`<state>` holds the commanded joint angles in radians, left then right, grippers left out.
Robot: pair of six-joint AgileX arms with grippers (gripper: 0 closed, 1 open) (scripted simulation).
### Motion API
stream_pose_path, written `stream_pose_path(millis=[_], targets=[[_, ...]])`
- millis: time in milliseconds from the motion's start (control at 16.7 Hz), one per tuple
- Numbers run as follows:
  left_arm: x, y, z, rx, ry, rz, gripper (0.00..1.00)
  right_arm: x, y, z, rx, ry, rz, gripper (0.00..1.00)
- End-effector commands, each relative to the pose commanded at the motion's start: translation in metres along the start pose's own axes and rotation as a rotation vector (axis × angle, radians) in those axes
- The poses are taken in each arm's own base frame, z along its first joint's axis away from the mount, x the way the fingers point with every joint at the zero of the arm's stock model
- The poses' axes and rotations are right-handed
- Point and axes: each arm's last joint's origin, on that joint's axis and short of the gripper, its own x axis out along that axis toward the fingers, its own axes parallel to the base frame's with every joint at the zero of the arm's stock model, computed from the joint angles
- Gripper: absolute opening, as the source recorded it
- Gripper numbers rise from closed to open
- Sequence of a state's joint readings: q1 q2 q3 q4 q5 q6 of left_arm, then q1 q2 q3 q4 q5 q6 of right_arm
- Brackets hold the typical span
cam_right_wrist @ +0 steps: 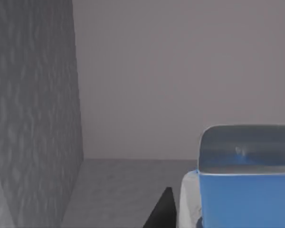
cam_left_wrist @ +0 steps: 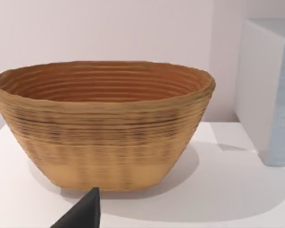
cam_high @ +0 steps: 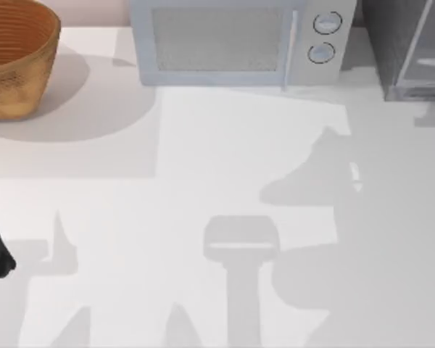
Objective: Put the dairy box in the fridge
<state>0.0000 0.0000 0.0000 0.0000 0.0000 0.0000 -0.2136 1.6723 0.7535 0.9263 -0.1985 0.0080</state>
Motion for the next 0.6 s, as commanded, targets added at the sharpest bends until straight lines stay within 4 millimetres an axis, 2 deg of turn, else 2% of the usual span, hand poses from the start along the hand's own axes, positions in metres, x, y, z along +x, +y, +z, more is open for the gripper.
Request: stream_pose_path(millis=[120,300,480,600], targets=[[0.000,0.000,0.000,0.000,0.000,0.000,1.00,0.027,-0.013,-0.030,0.005,0.011,-0.001,0.00],[0.000,0.000,0.000,0.000,0.000,0.000,1.00,0.051,-0.028,-0.069,0.009,0.013,-0.001,0.00],[0.000,0.000,0.000,0.000,0.000,0.000,1.00,0.062,-0.037,-0.091,0.010,0.007,-0.001,0.00],[0.000,0.000,0.000,0.000,0.000,0.000,1.00,0.064,-0.038,-0.094,0.010,0.005,-0.001,0.00]])
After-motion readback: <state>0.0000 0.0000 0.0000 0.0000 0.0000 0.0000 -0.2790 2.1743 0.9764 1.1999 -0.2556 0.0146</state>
